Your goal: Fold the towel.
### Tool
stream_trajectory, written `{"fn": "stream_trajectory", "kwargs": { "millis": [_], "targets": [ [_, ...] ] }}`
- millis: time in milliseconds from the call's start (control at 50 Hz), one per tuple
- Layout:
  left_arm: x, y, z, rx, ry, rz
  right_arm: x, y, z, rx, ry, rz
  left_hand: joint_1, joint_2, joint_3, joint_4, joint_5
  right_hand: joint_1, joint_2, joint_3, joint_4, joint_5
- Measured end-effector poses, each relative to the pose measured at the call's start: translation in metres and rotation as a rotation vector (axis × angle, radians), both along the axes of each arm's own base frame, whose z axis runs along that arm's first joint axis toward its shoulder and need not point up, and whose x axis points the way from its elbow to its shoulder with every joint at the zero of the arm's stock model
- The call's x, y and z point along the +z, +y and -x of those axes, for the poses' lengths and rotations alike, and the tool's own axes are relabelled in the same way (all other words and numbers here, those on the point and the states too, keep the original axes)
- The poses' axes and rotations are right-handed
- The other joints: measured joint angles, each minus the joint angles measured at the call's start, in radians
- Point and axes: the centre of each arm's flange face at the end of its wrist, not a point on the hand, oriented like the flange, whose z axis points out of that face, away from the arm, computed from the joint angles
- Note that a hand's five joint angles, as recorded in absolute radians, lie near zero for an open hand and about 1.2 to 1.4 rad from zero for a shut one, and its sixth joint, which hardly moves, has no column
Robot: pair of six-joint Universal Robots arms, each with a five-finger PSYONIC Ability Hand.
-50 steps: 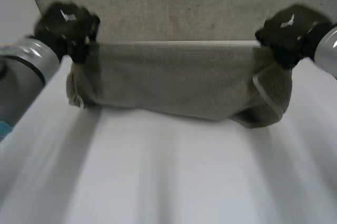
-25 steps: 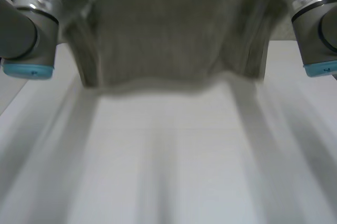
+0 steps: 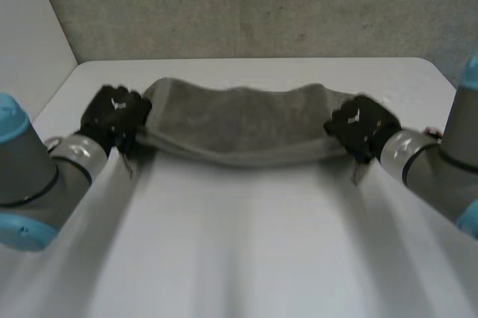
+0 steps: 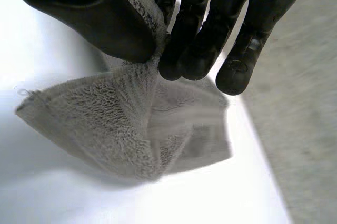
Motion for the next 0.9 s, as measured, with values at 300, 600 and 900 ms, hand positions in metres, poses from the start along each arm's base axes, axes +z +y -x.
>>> {"fn": "stream_trajectory", "kwargs": {
  "millis": [300,600,900],
  "targets": [
    [-0.033,0.016,-0.013,-0.01,-0.204,-0.025,-0.043,0.008,0.023,-0.115,-0.043,-0.184,0.0,0.0,0.0,0.0,0.0,-0.342,-0.352,-0.354,-0.344,-0.384],
    [-0.042,0.014,-0.012,-0.004,-0.202,-0.039,-0.056,0.002,0.043,-0.221,-0.013,-0.218,0.0,0.0,0.0,0.0,0.0,-0.238,-0.261,-0.259,-0.248,-0.286],
    [-0.044,0.013,-0.013,-0.002,-0.2,-0.041,-0.058,-0.001,0.049,-0.238,-0.027,-0.233,0.0,0.0,0.0,0.0,0.0,0.012,-0.006,-0.006,0.003,-0.022]
  ]
}}
